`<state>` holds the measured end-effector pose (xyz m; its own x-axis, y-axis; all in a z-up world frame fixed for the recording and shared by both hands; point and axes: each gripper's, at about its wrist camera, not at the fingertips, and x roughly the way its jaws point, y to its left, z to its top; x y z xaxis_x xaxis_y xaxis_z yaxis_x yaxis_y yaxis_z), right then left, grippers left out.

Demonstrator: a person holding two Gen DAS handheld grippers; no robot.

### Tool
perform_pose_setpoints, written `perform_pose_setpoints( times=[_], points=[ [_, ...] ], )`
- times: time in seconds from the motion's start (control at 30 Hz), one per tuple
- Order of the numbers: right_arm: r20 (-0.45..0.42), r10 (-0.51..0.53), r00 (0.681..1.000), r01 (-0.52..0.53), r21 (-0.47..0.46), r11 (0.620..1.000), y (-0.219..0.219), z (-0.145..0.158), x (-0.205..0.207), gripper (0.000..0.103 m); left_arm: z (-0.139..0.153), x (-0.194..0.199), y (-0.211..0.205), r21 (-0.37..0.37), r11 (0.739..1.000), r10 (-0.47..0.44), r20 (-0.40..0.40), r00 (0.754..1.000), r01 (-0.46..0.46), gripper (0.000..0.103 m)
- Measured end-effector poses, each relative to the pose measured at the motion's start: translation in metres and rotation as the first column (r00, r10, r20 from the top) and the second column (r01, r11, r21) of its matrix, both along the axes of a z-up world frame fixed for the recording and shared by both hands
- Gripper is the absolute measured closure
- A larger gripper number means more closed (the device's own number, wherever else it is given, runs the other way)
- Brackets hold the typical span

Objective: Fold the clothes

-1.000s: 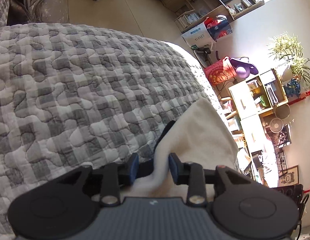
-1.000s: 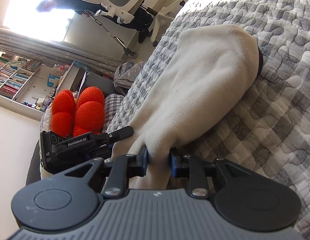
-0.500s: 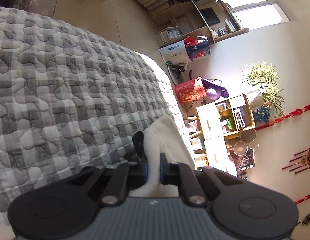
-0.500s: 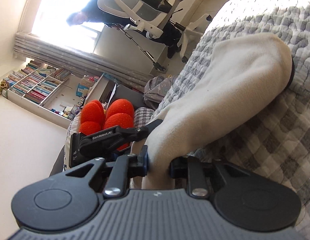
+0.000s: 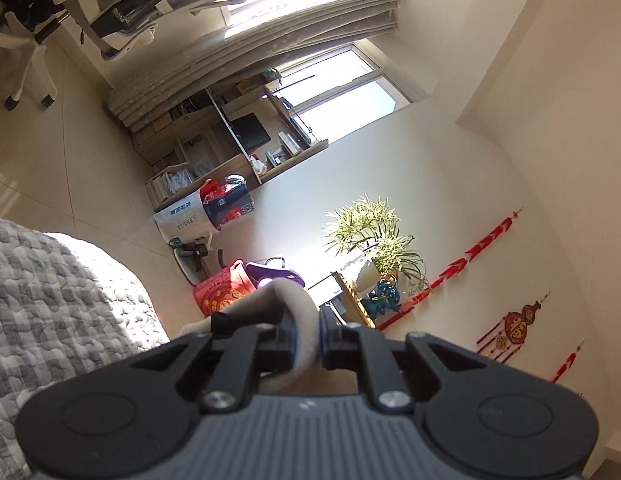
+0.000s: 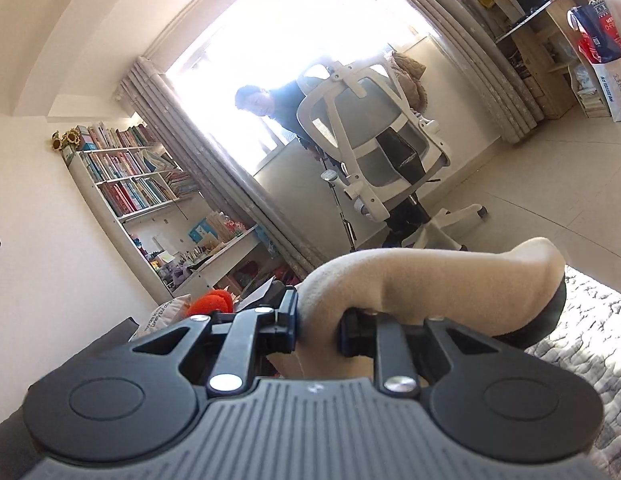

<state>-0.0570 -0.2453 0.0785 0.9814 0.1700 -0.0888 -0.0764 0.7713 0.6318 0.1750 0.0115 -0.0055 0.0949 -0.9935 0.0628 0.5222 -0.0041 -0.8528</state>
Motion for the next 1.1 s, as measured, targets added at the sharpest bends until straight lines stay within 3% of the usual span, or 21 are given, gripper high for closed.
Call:
perform_pose_setpoints(
  times=[0.17, 0.4, 0.57, 0.73, 0.87, 0.9, 0.97, 1.07, 1.1],
  points=[
    [-0.066, 0.073, 0.995, -0.072, 0.021, 0.997, 0.020, -0.029, 0.001, 0.079, -0.028, -0.009, 0.029, 0.067, 0.998, 0.017, -0.014, 1.000, -0.016, 0.092],
    [-0.113, 0.259, 0.959, -0.246, 0.118, 0.962, 0.070, -0.053, -0.011, 0.079, -0.043, -0.042, 0.116, 0.148, 0.988, 0.037, 0.007, 0.999, -0.038, 0.092],
    [-0.212, 0.406, 0.889, -0.391, 0.112, 0.914, 0.121, -0.074, -0.017, 0.079, -0.067, -0.072, 0.169, 0.267, 0.962, 0.063, 0.003, 0.998, -0.061, 0.091],
    [-0.383, 0.456, 0.803, -0.454, 0.102, 0.885, 0.148, -0.102, -0.020, 0.076, -0.104, -0.094, 0.190, 0.434, 0.898, 0.095, -0.045, 0.994, -0.066, 0.090],
    [-0.415, 0.462, 0.784, -0.458, 0.117, 0.881, 0.144, -0.103, -0.023, 0.075, -0.097, -0.099, 0.188, 0.469, 0.878, 0.111, 0.002, 0.994, -0.099, 0.078],
    [-0.419, 0.465, 0.780, -0.458, 0.125, 0.880, 0.141, -0.101, -0.023, 0.071, -0.091, -0.099, 0.188, 0.477, 0.872, 0.113, 0.016, 0.993, -0.107, 0.067],
    [-0.424, 0.488, 0.763, -0.462, 0.169, 0.870, 0.136, -0.099, -0.026, 0.061, -0.082, -0.100, 0.190, 0.479, 0.868, 0.123, 0.047, 0.991, -0.131, 0.056],
    [-0.441, 0.483, 0.757, -0.446, 0.192, 0.874, 0.123, -0.092, -0.036, 0.057, -0.066, -0.092, 0.183, 0.450, 0.880, 0.129, 0.075, 0.989, -0.149, 0.045],
    [-0.450, 0.463, 0.764, -0.428, 0.184, 0.885, 0.118, -0.089, -0.040, 0.048, -0.063, -0.089, 0.178, 0.445, 0.883, 0.126, 0.078, 0.989, -0.148, 0.043]
  ],
)
